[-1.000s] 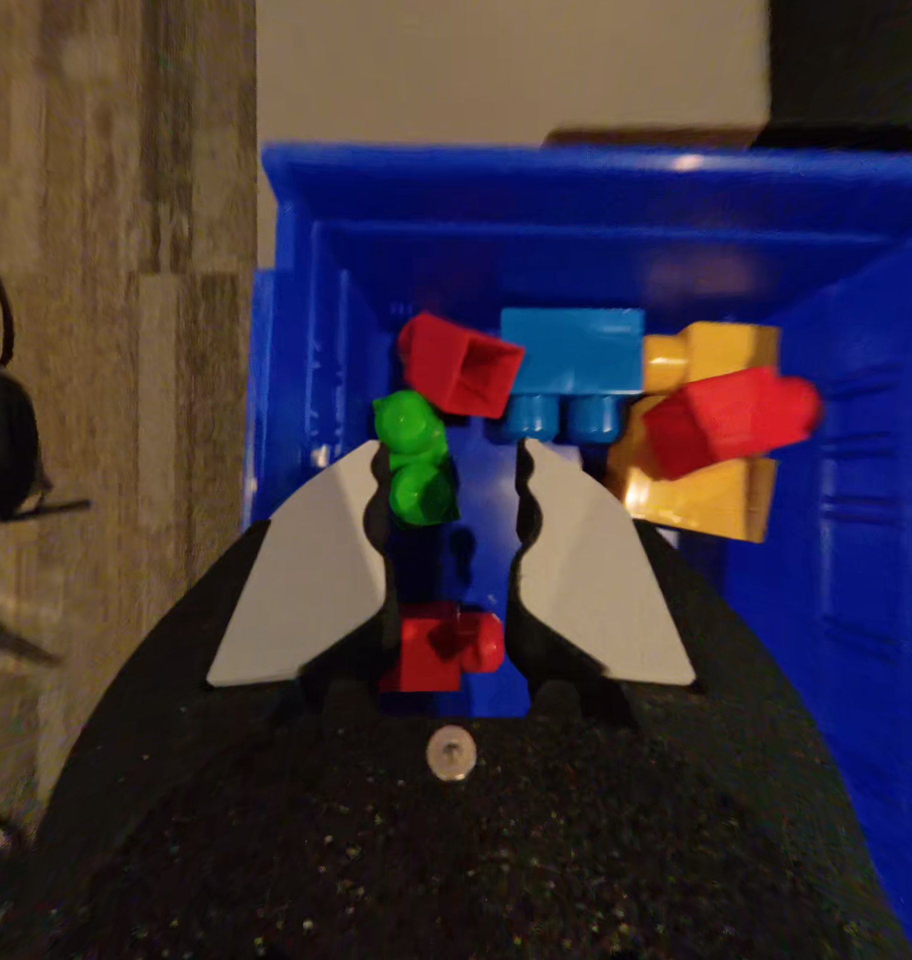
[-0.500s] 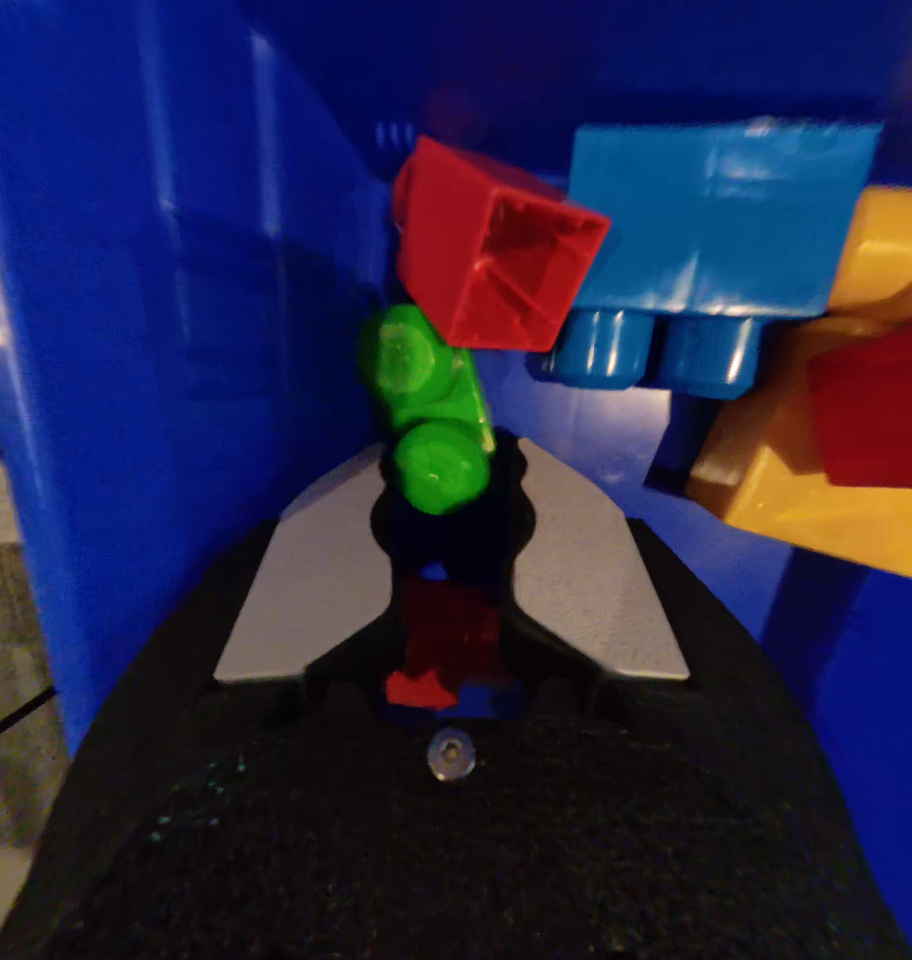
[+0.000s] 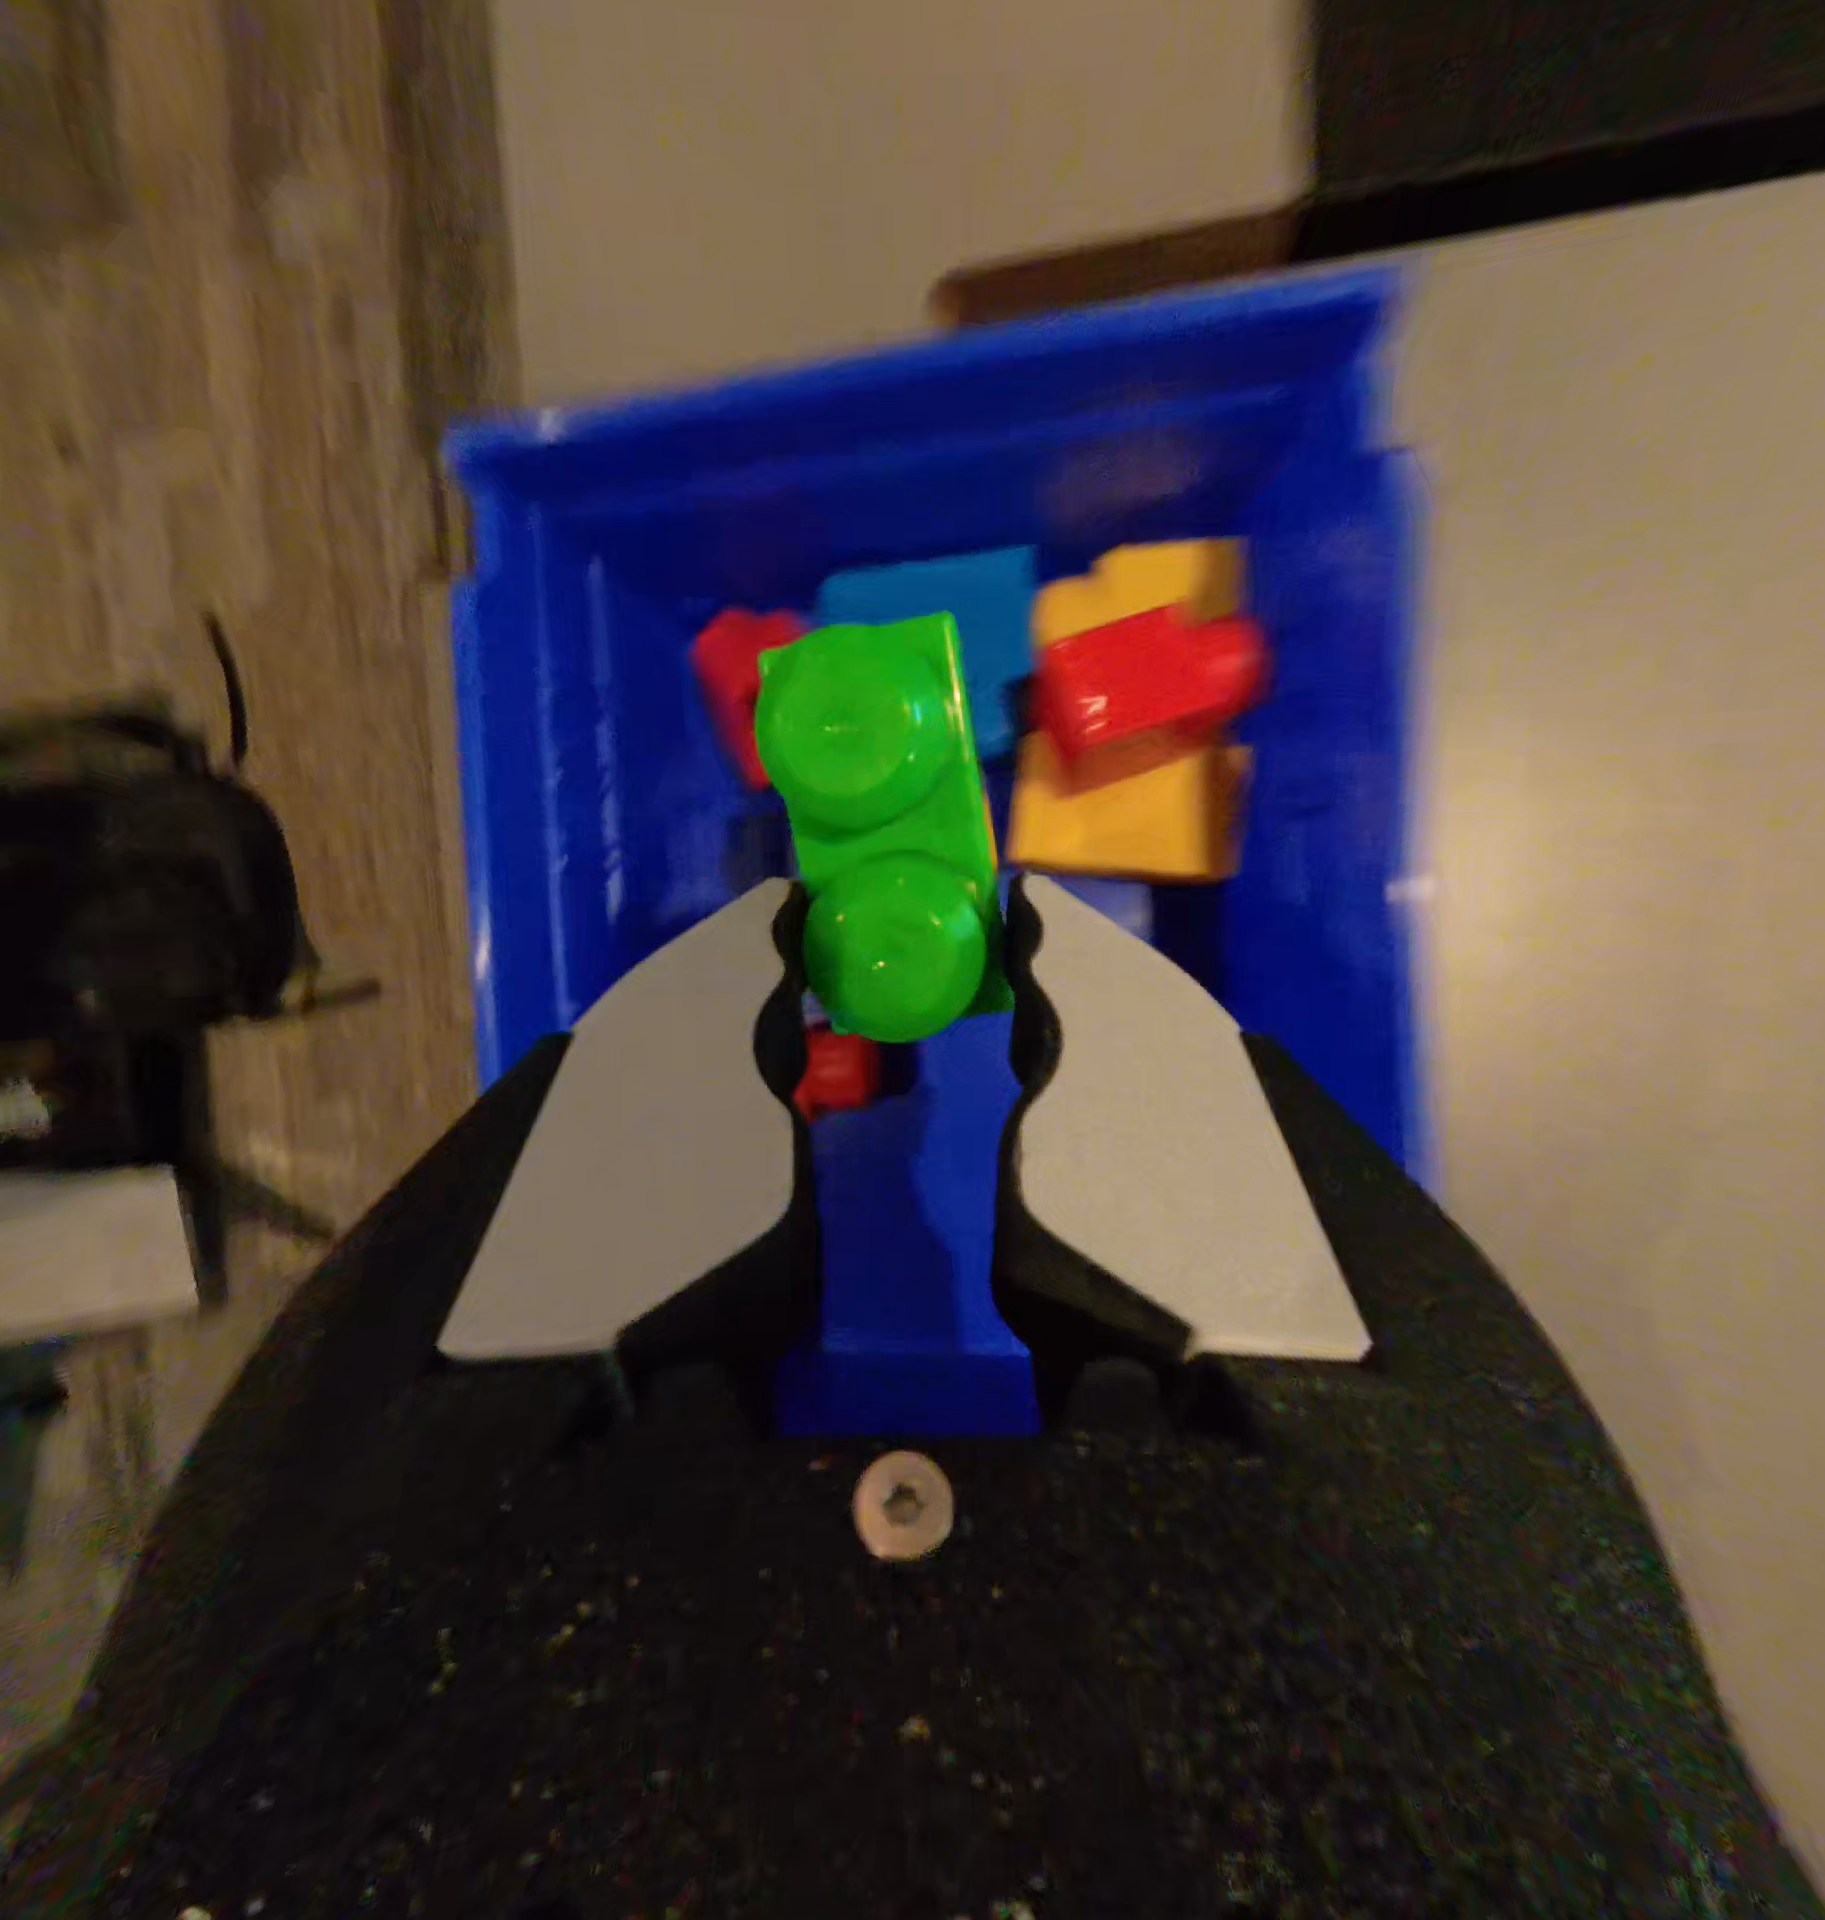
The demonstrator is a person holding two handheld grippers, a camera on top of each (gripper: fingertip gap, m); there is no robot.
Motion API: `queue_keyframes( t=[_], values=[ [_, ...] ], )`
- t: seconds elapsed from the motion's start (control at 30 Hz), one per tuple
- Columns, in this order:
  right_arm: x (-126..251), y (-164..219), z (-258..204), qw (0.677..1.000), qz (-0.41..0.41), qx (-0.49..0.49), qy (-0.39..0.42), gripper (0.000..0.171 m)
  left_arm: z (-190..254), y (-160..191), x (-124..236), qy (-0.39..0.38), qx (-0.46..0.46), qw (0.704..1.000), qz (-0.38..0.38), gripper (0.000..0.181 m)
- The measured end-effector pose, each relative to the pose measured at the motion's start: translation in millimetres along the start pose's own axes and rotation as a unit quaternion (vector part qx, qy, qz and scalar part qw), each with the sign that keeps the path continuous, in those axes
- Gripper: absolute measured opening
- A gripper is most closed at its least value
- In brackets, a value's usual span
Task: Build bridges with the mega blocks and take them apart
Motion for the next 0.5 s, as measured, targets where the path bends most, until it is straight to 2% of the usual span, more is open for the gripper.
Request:
queue_keyframes(
  t=[0.07,0.13,0.23,0.3,0.4,0.47,0.5],
  values=[
    [0.2,-0.4,-0.2,1.0,0.002,0.001,-0.003,0.038,45.6,-17.6,29.9,0.049,-0.085,0.993,0.062,0.035],
    [0.4,-0.5,-0.5,1.0,0.004,0.001,-0.006,0.038,108.4,-28.0,53.2,0.131,-0.195,0.965,0.115,0.035],
    [1.5,-1.1,-0.9,1.0,0.01,0.001,-0.012,0.038,221.2,-15.0,75.2,0.3,-0.368,0.868,0.144,0.035],
    [2.2,-1.5,-1.0,1.0,0.013,0.0,-0.015,0.039,291.4,8.3,78.9,0.384,-0.451,0.795,0.13,0.035],
    [3.7,-2.1,-1.3,1.0,0.021,0.001,-0.016,0.039,384.8,64.2,69.7,0.482,-0.531,0.695,0.059,0.036],
    [4.9,-2.6,-1.2,1.0,0.026,0.002,-0.013,0.039,432.5,107.0,57.2,0.508,-0.563,0.652,-0.004,0.036],
    [5.5,-2.8,-1.1,1.0,0.028,0.002,-0.011,0.039,450.6,125.5,50.1,0.504,-0.577,0.642,-0.027,0.036]
  ],
)
Point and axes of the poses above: each gripper's, where its closed fingertips meet, x back along the fingers, y out of its underside, z = x × y across the jaws, the point moved 6 cm from there along x, back along the fingers, and after that the axes turned 4 degrees about x, right-handed, at the moved point
